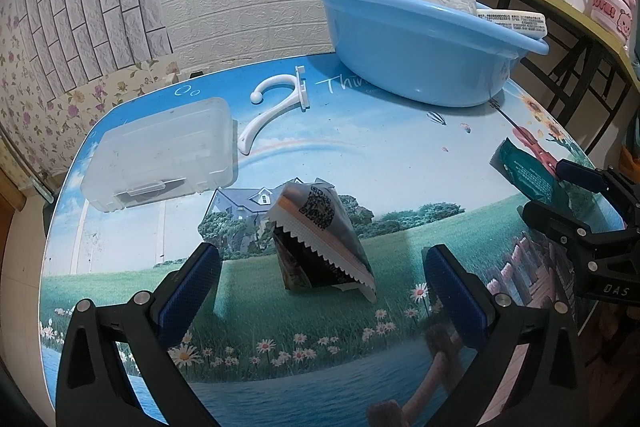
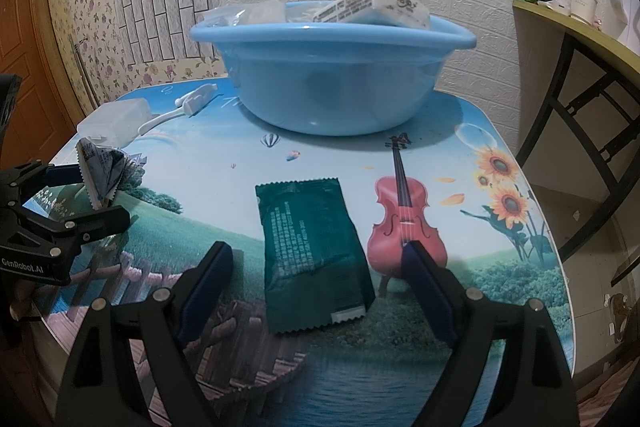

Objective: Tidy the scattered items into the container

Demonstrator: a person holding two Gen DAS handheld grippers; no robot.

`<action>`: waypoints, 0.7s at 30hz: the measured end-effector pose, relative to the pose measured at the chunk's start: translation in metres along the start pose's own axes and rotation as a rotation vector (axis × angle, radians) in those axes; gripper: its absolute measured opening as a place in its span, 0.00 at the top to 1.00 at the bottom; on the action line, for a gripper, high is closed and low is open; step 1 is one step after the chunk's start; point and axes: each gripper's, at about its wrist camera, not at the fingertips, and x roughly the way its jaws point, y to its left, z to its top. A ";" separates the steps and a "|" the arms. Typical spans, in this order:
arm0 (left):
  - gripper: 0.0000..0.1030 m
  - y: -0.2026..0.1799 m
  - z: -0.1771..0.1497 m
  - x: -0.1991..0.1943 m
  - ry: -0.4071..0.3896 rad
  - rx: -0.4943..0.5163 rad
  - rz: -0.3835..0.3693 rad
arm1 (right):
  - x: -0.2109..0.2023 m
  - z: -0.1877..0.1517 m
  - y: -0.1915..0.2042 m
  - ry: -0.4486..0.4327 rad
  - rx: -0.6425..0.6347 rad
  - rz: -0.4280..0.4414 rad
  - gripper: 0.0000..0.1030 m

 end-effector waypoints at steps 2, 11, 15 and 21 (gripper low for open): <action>0.02 0.003 0.000 -0.002 -0.013 -0.017 -0.016 | 0.000 0.000 0.001 -0.003 -0.003 -0.001 0.17; 0.58 -0.002 -0.005 -0.011 -0.091 0.026 0.001 | -0.003 0.000 0.004 -0.023 -0.026 0.034 0.59; 0.63 0.001 -0.006 -0.013 -0.095 0.018 -0.012 | -0.005 -0.001 0.002 -0.024 -0.020 0.051 0.63; 0.66 0.007 -0.004 -0.021 -0.073 -0.018 -0.026 | -0.016 0.000 0.006 -0.057 -0.038 0.062 0.63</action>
